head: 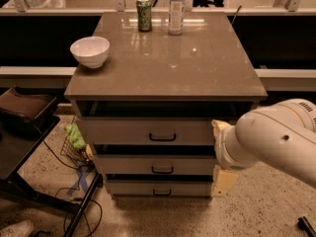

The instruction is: Open middle drawer

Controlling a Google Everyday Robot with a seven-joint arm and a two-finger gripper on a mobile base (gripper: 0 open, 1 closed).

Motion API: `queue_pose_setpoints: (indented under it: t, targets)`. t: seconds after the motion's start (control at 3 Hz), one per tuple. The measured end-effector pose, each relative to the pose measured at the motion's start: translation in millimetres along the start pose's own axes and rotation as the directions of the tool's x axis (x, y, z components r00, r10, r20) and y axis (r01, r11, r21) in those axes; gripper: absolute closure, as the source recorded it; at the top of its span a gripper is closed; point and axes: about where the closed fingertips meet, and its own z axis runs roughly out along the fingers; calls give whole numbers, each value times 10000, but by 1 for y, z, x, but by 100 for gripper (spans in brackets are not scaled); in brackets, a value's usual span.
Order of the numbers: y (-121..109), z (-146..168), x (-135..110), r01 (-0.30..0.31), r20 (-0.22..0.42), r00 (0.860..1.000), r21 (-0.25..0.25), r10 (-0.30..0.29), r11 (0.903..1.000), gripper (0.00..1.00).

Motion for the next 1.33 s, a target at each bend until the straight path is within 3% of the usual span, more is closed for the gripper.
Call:
queue_pose_setpoints:
  t: [0.33,0.67,1.33]
  targets:
    - [4,4,-6,134,-76,9999,-35,-134,9999,0]
    - [22,37,-23,650,-163,9977,-351,-656,9973,0]
    - [81,159,-14,842,-234,9959,-1197,-876,9892,0]
